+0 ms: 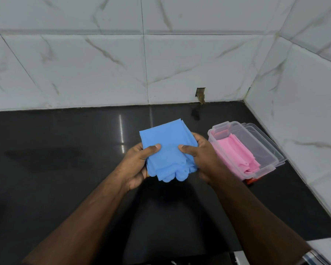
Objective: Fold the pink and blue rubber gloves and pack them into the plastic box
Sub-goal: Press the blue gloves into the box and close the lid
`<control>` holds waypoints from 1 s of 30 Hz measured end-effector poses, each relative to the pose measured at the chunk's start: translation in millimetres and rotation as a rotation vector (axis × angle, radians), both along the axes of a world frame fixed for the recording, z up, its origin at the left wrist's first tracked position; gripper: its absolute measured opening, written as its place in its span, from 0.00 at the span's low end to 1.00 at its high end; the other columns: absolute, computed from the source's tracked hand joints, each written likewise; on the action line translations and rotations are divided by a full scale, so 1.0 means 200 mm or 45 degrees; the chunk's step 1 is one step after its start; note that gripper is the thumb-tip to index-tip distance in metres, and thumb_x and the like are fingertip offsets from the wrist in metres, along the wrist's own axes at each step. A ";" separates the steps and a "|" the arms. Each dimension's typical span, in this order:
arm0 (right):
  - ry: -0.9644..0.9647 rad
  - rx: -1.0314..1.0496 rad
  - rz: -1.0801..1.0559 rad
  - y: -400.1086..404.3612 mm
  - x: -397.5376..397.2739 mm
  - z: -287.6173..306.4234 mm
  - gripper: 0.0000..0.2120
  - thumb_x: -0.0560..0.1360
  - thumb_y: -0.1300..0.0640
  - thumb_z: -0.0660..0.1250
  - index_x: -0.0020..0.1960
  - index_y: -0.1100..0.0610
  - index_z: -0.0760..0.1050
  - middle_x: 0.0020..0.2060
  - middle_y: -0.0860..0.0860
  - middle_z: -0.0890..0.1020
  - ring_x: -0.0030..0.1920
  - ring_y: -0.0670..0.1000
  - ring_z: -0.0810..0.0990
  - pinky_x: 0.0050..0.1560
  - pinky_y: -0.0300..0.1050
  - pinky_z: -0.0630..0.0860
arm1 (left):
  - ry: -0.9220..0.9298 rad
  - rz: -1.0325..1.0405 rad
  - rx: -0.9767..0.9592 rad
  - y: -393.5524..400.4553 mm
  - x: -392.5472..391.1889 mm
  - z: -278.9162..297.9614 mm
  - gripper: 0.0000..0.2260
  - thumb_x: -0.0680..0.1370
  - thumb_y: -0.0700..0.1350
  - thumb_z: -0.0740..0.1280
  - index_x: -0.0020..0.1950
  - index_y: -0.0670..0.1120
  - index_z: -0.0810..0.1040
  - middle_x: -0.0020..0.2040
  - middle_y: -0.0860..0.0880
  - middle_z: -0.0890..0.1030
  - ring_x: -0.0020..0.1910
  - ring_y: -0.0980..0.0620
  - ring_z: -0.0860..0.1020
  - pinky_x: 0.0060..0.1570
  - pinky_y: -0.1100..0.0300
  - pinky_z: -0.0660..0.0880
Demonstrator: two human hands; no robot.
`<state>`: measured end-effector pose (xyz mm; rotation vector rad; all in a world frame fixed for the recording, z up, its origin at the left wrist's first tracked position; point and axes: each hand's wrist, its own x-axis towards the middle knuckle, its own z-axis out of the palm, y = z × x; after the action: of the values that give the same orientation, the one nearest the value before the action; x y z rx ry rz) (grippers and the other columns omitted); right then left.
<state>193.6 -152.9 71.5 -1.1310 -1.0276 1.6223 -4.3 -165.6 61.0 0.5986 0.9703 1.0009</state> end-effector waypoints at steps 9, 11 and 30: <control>-1.283 0.466 -0.393 0.04 0.27 0.04 0.21 0.75 0.47 0.71 0.65 0.53 0.76 0.51 0.48 0.83 0.52 0.48 0.81 0.54 0.46 0.76 | 0.126 0.062 0.094 0.01 0.02 0.00 0.16 0.79 0.37 0.68 0.67 0.38 0.75 0.60 0.38 0.83 0.55 0.39 0.83 0.51 0.45 0.82; -1.705 0.389 -0.254 0.08 0.36 0.00 0.21 0.76 0.49 0.69 0.65 0.56 0.76 0.57 0.52 0.82 0.57 0.53 0.80 0.61 0.50 0.75 | 0.182 0.040 0.108 0.01 -0.02 0.00 0.16 0.80 0.37 0.68 0.67 0.39 0.75 0.61 0.38 0.83 0.58 0.37 0.82 0.58 0.39 0.79; -1.139 0.418 0.276 0.10 -0.47 -0.11 0.04 0.76 0.55 0.68 0.47 0.55 0.81 0.40 0.47 0.84 0.39 0.46 0.80 0.42 0.44 0.76 | 0.017 0.263 0.117 -0.16 -0.45 0.05 0.21 0.78 0.39 0.68 0.70 0.35 0.72 0.62 0.34 0.80 0.52 0.40 0.83 0.43 0.51 0.83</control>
<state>99.8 -132.9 49.8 -1.5814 -1.9557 1.0032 -94.2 -197.1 70.4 0.5899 1.0164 1.2319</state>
